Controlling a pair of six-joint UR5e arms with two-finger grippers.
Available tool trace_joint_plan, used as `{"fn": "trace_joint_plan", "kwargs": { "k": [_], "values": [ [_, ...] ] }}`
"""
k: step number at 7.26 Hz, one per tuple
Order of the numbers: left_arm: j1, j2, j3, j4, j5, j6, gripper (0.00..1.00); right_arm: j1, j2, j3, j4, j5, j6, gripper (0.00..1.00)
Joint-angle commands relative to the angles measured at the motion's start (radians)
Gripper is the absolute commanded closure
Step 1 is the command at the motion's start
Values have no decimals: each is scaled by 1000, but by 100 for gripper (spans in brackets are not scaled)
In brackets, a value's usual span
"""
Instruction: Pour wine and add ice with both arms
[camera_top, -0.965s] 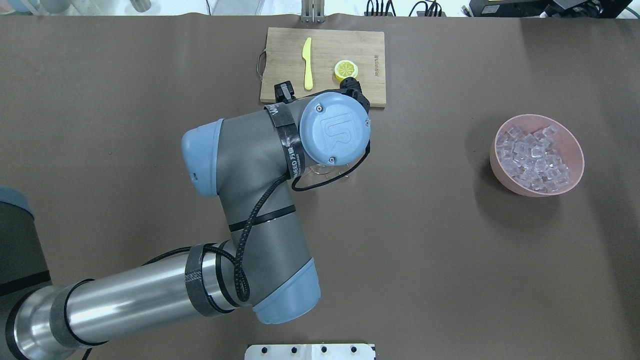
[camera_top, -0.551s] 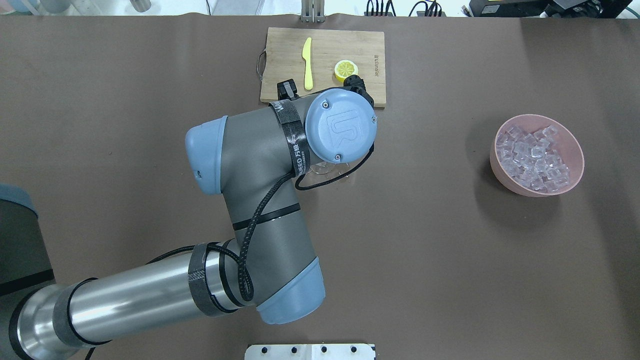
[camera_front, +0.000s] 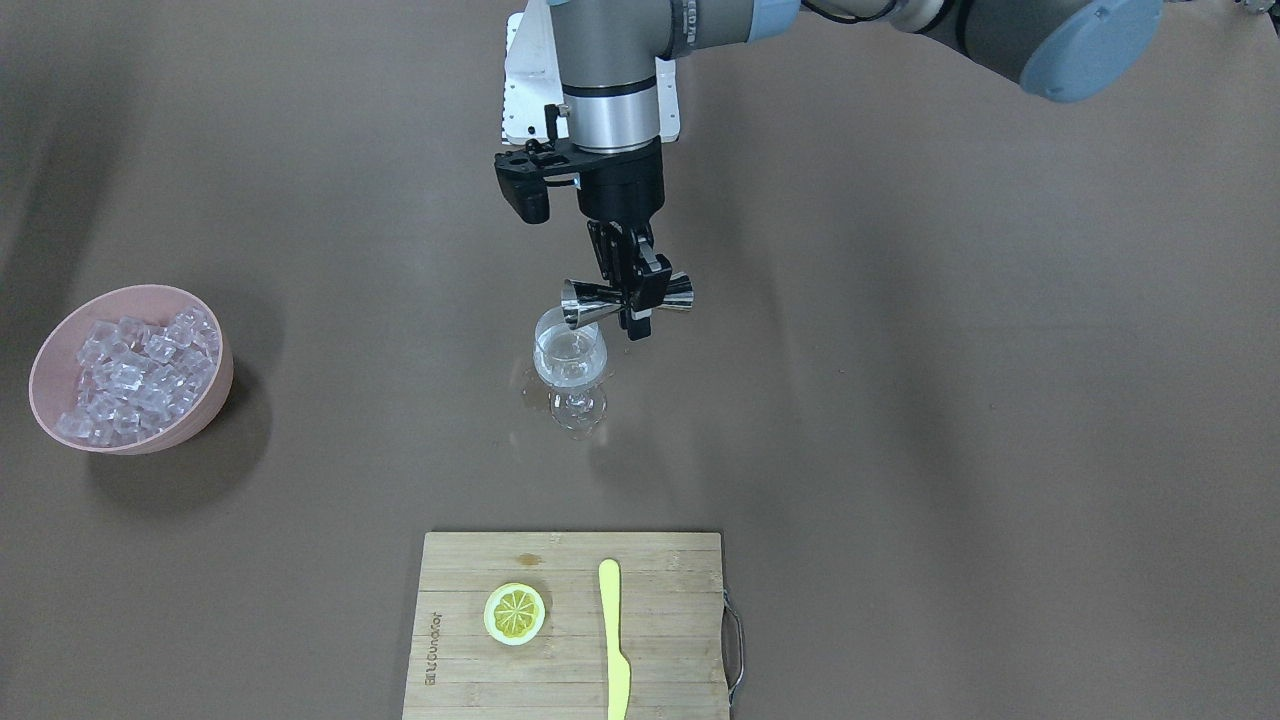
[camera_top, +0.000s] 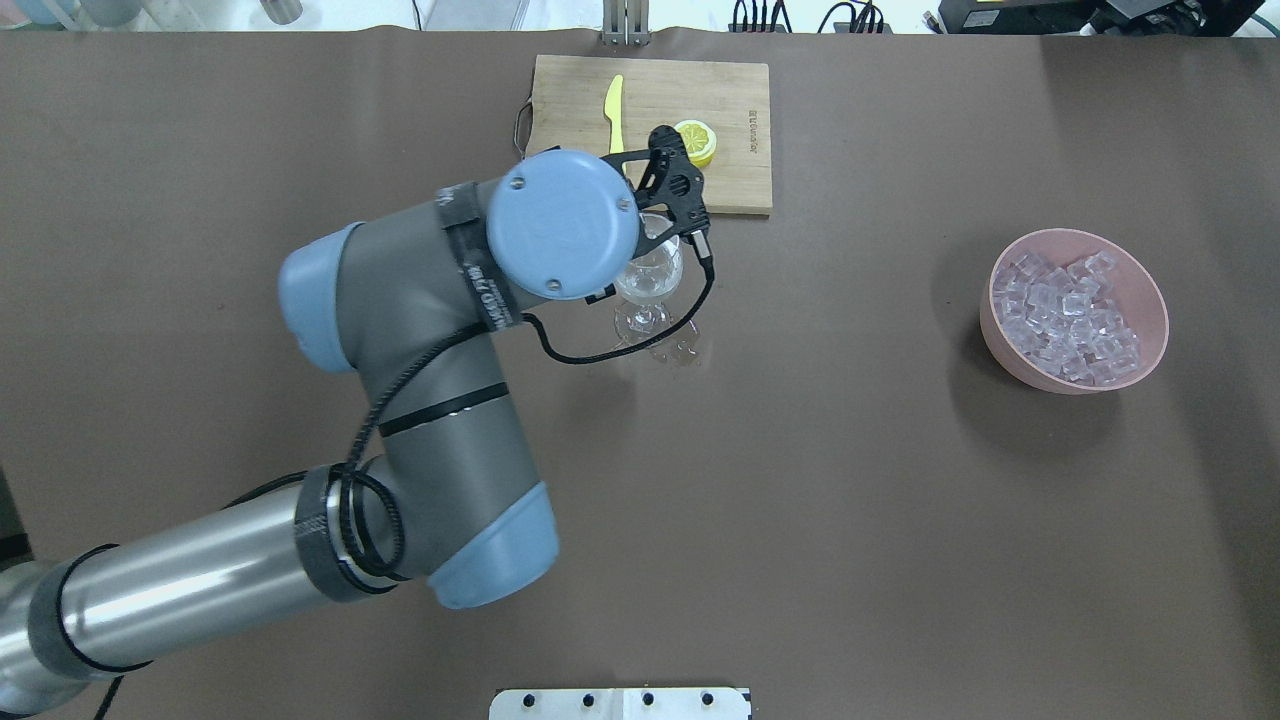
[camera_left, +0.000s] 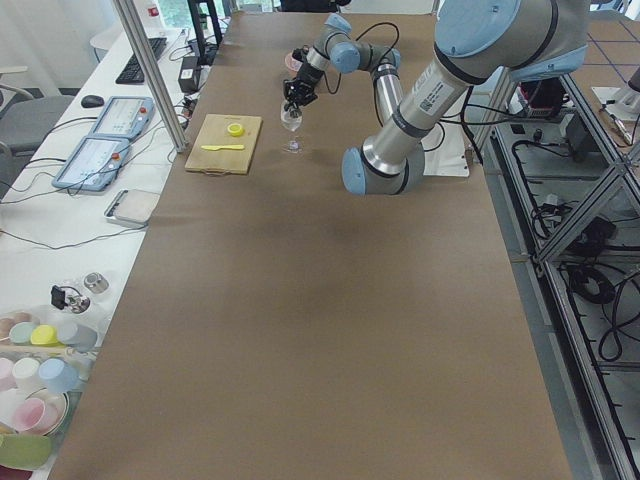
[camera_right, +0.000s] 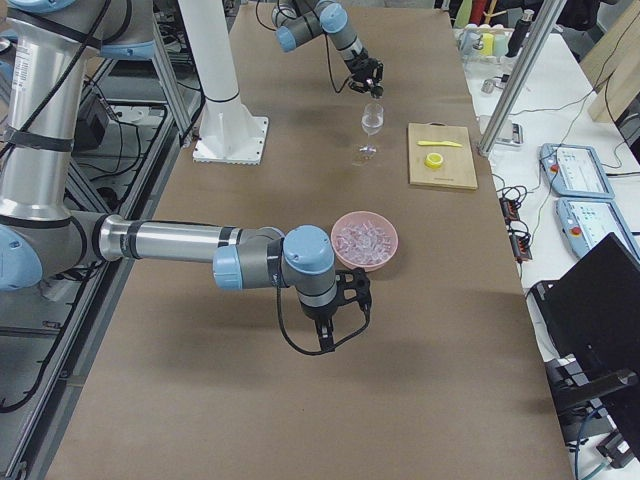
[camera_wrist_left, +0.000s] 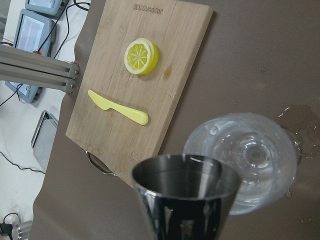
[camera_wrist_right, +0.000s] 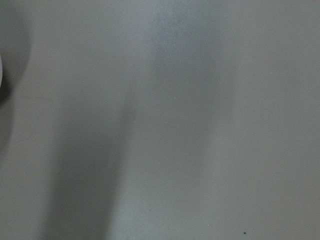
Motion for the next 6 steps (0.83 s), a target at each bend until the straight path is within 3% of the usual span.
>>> {"fn": "trace_joint_plan", "kwargs": {
  "k": [1,4,6],
  "values": [
    [-59,161,-102,-195,-117,-2,100,0,2,3,0,0,-2,0],
    [-101,316,-116,-468,-225,-206,100,0,0,12,2,0,0,0],
    [-103,501,-138,-740,-227,-541,100,0,0,12,2,0,-3,0]
  ]
}}
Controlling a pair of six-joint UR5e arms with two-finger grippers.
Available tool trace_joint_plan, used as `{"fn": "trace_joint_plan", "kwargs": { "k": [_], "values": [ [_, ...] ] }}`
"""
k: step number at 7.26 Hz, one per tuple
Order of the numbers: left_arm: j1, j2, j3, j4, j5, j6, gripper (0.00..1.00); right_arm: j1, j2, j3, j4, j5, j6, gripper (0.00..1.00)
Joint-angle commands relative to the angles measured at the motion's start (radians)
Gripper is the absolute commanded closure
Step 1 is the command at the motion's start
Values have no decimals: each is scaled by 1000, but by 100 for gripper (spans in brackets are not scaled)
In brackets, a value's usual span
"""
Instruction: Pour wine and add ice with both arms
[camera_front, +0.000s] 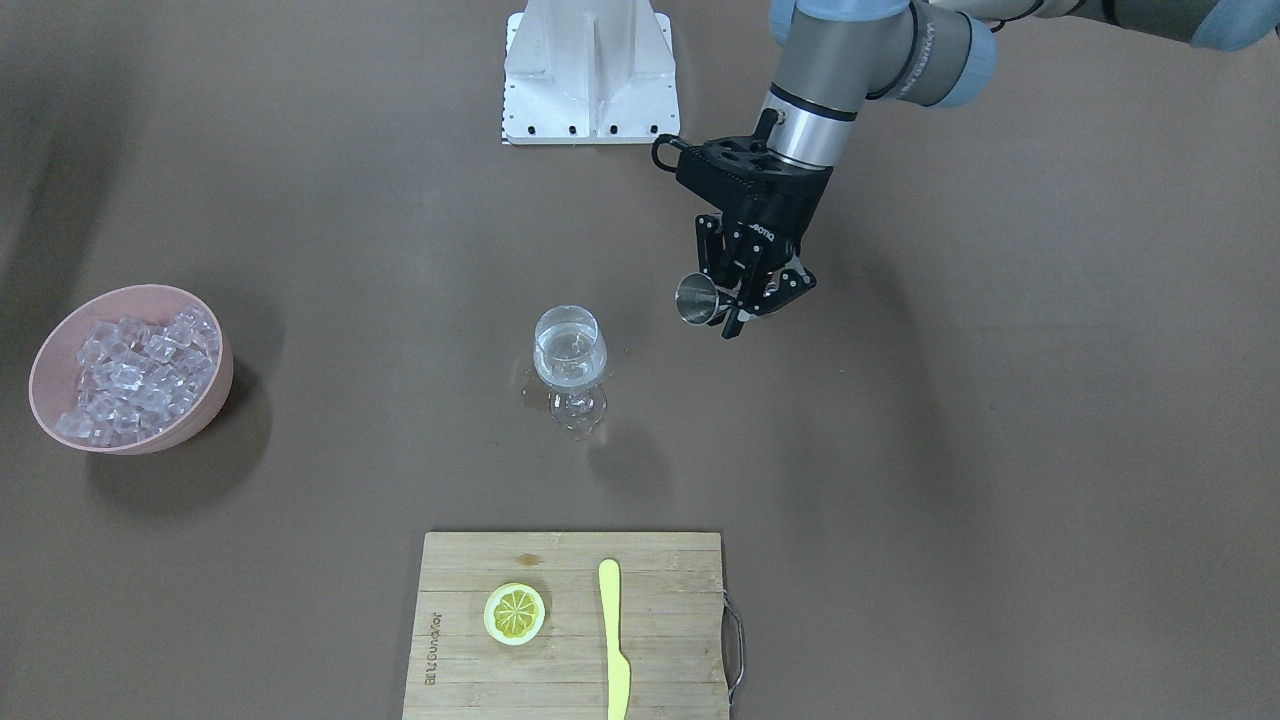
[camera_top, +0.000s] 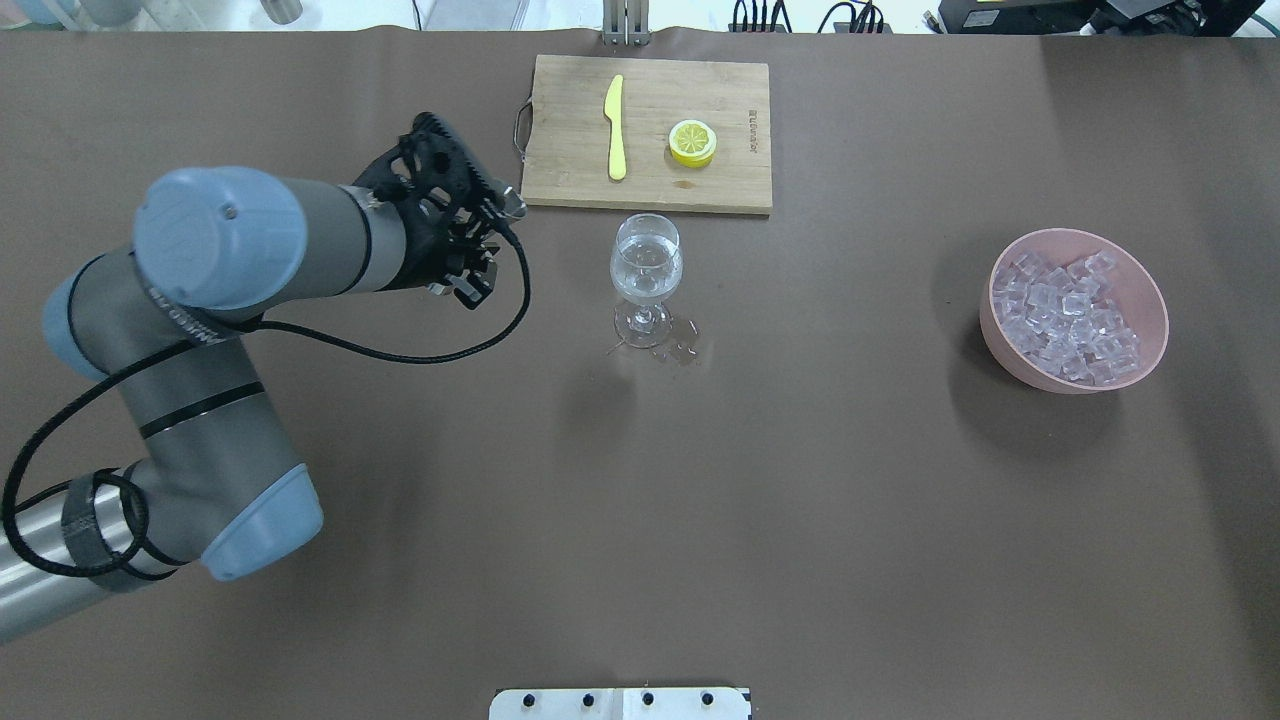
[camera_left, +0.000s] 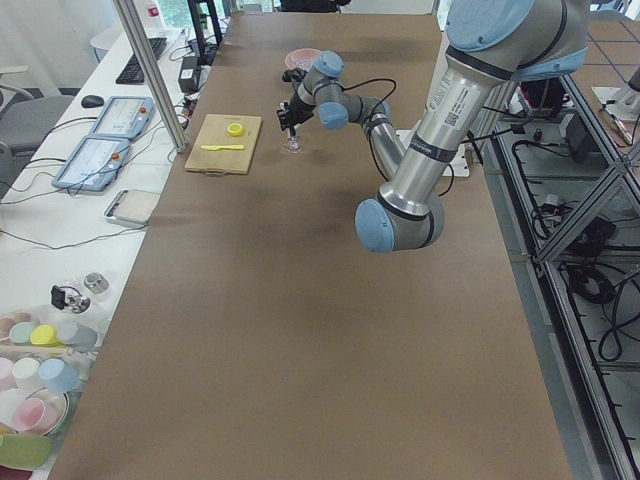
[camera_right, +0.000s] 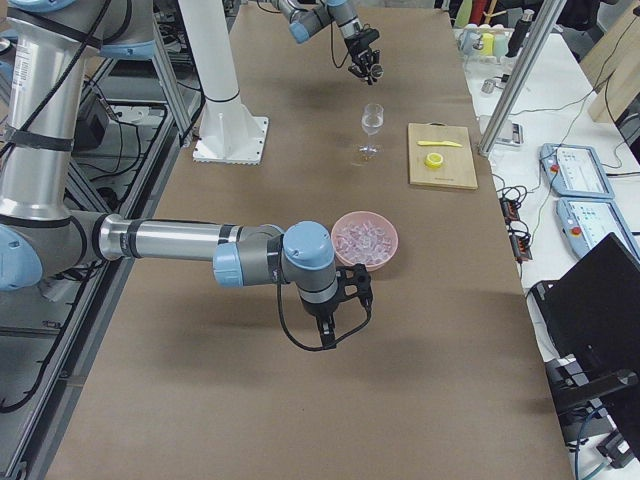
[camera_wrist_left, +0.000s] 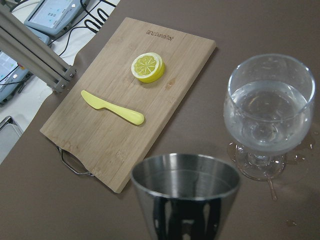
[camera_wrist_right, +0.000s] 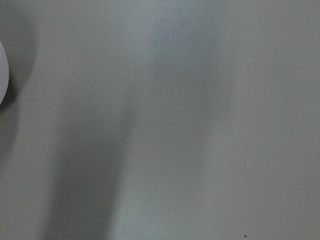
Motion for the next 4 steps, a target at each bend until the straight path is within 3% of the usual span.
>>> {"fn": "trace_joint_plan", "kwargs": {
  "k": [1,2,3,4],
  "values": [
    [-3,252,1,-395,5,-331,100,0,0,1,0,-2,-3,0],
    [-3,383,53,-681,74,-422,100,0,-2,2,0,-2,-3,0],
    [-1,434,111,-841,164,-455,100,0,-2,4,0,0,-3,0],
    [6,441,174,-903,317,-560,100,0,-2,4,0,0,-3,0]
  ]
}}
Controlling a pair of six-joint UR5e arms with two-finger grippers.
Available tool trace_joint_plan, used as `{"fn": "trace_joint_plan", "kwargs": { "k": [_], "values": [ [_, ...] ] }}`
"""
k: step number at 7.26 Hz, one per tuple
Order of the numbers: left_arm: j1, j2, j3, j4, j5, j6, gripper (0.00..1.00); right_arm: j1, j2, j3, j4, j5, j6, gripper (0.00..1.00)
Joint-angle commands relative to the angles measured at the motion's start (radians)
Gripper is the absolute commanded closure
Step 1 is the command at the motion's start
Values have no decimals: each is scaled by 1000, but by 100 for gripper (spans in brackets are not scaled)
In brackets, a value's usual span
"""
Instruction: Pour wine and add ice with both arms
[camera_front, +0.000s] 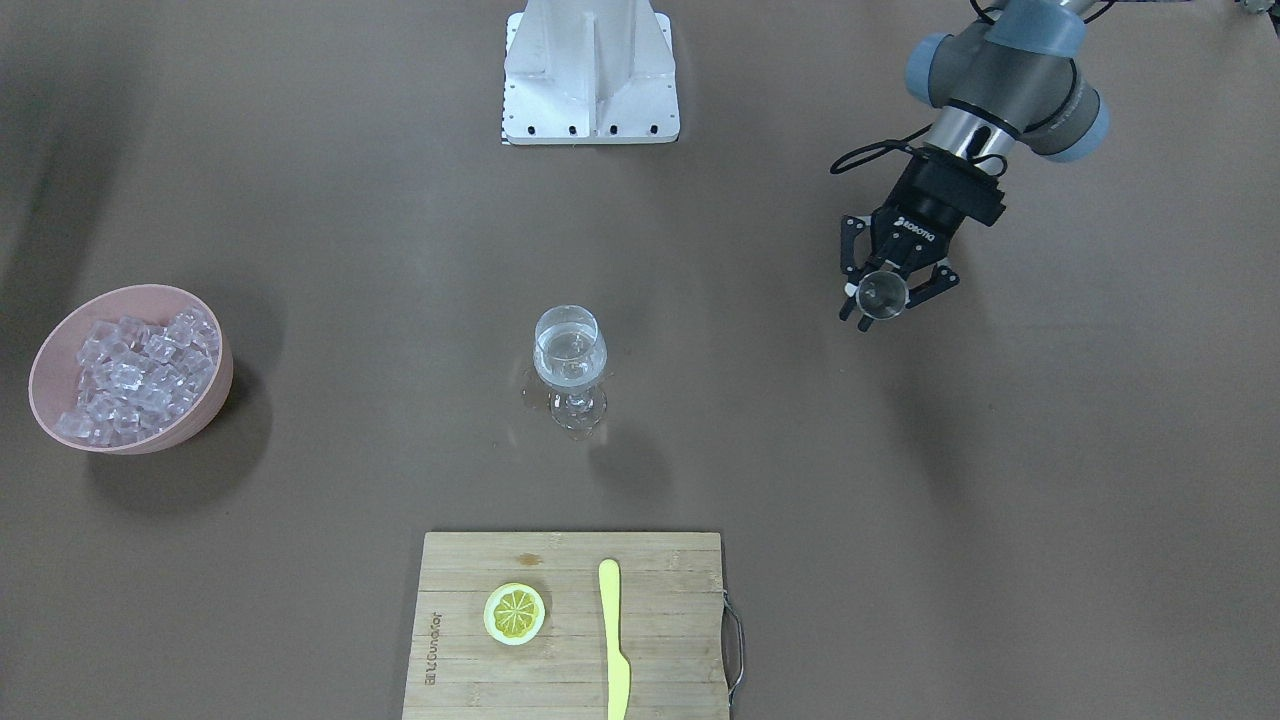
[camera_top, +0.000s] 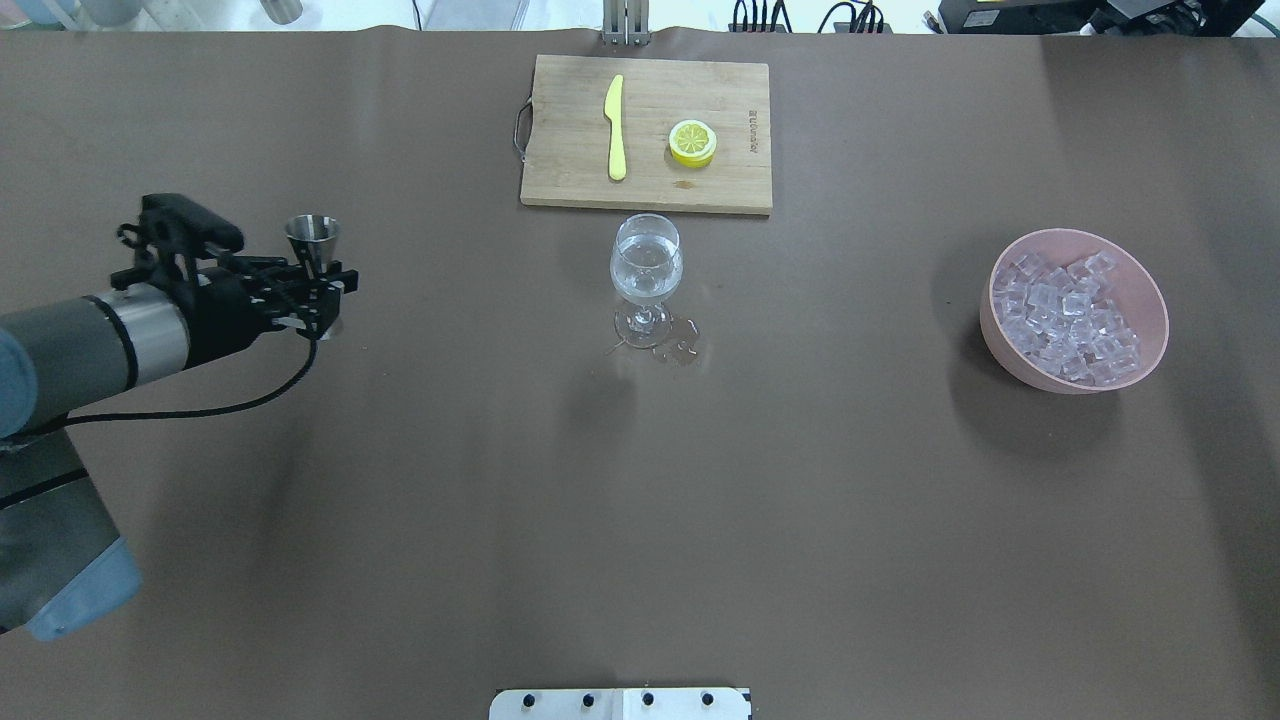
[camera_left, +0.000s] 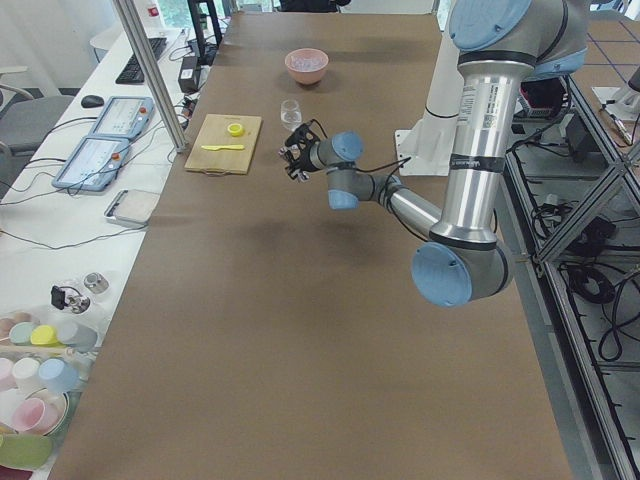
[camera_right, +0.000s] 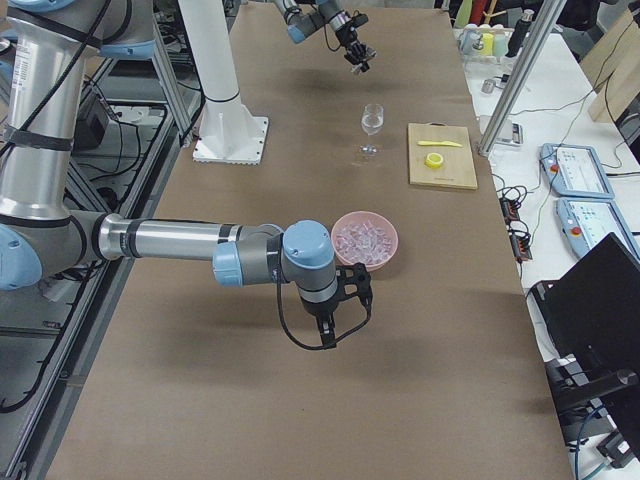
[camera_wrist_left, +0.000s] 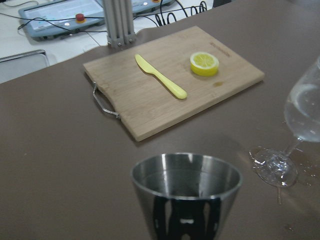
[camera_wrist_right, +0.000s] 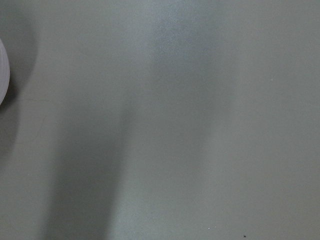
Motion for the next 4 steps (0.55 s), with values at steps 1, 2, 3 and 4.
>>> {"fn": "trace_joint_plan", "kwargs": {
  "k": [1,2,3,4],
  "values": [
    [56,45,108,-202,315,-167,100,0,0,1,0,1,0,0],
    [95,42,111,-206,423,-198,100,0,0,2,0,1,0,0],
    [109,39,111,-187,507,-282,100,0,0,4,0,1,0,0],
    [142,36,129,-145,611,-357,100,0,-2,7,0,1,1,0]
  ]
}}
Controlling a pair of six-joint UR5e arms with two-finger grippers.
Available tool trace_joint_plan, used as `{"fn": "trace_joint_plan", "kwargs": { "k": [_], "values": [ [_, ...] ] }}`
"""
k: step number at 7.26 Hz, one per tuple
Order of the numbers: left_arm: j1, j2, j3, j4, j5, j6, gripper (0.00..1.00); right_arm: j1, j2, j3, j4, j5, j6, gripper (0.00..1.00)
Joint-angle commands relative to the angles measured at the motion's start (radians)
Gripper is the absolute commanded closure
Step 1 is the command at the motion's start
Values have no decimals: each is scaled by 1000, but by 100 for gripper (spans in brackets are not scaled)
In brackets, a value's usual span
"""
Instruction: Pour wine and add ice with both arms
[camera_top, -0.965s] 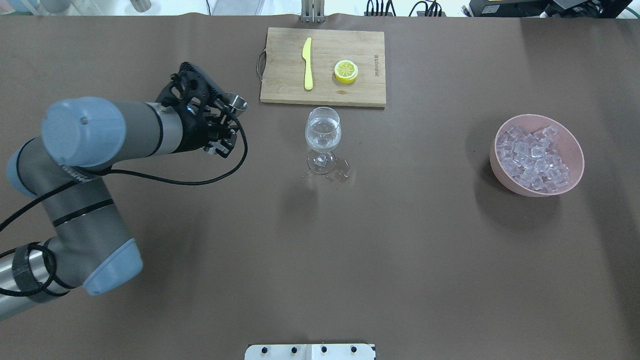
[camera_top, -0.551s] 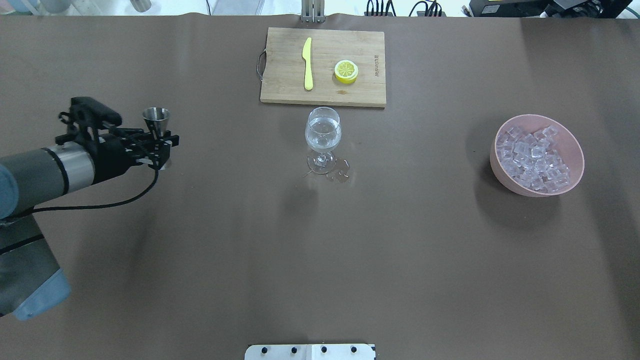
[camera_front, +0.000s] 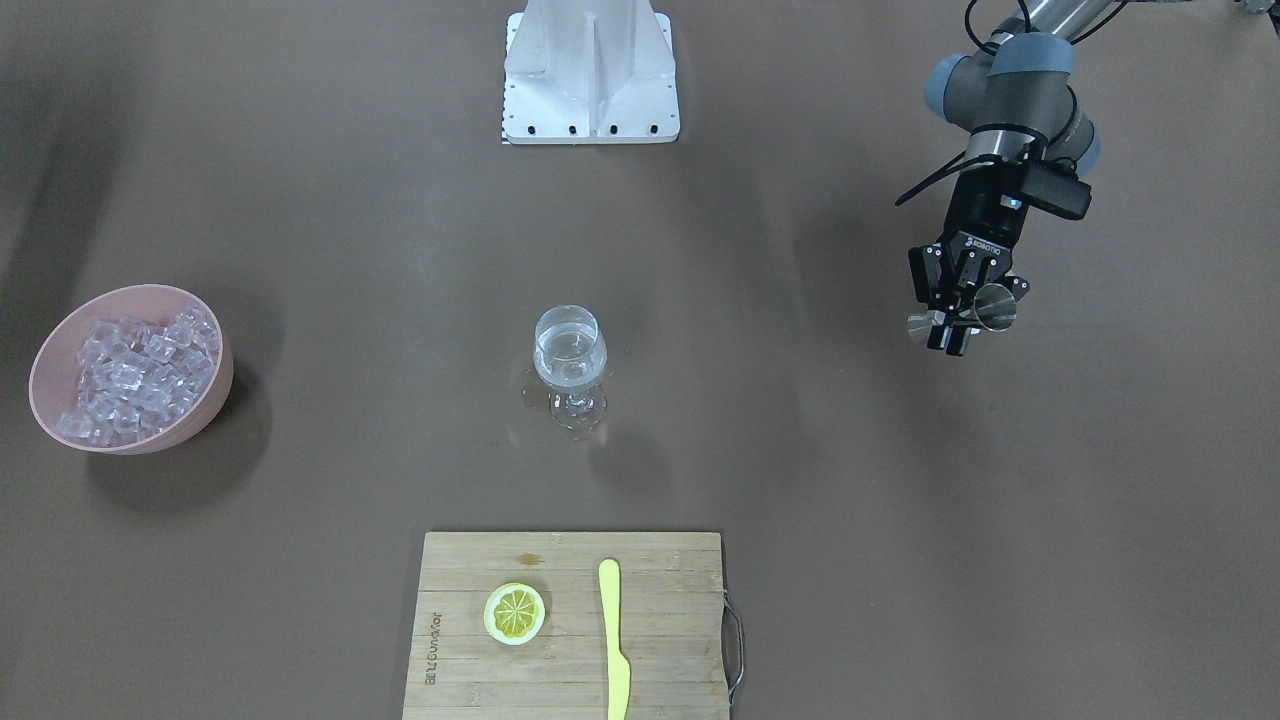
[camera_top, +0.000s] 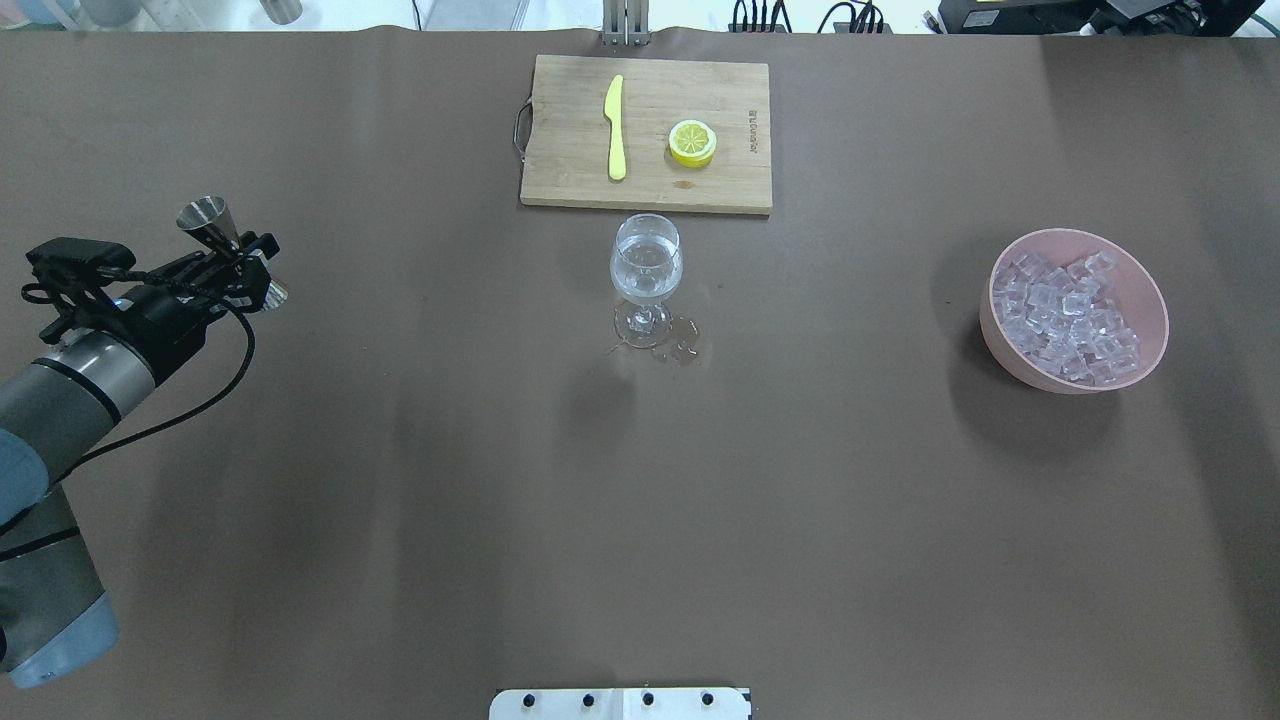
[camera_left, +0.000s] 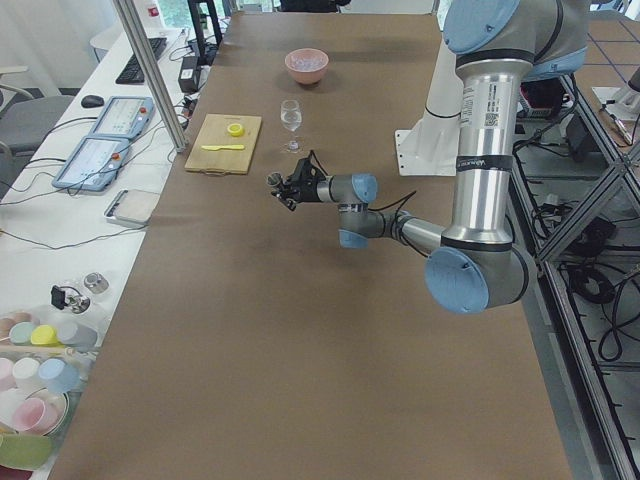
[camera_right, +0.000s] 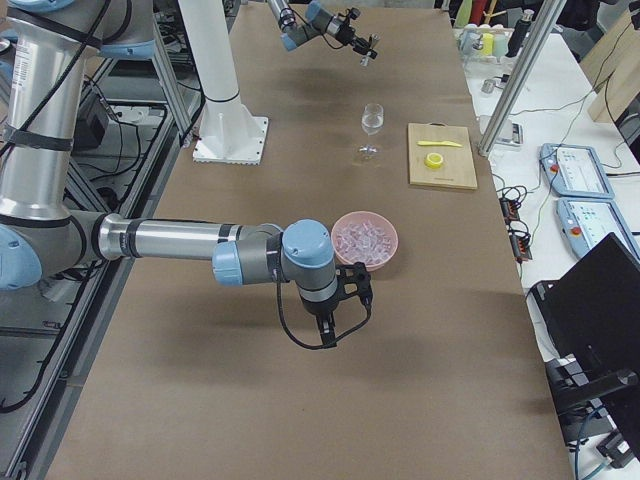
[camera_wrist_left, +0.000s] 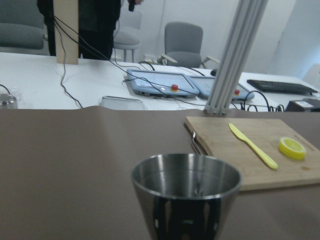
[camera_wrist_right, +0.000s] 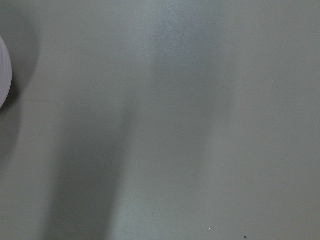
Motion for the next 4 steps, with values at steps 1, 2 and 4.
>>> {"fn": "trace_joint_plan", "kwargs": {
  "k": [1,2,4],
  "values": [
    [74,-9,14,80,213,-95,100,0,-3,3,0,0,0,0],
    [78,-18,12,165,251,-133,100,0,-3,3,0,0,0,0],
    [78,-15,11,389,258,-245,100,0,-3,3,0,0,0,0]
  ]
}}
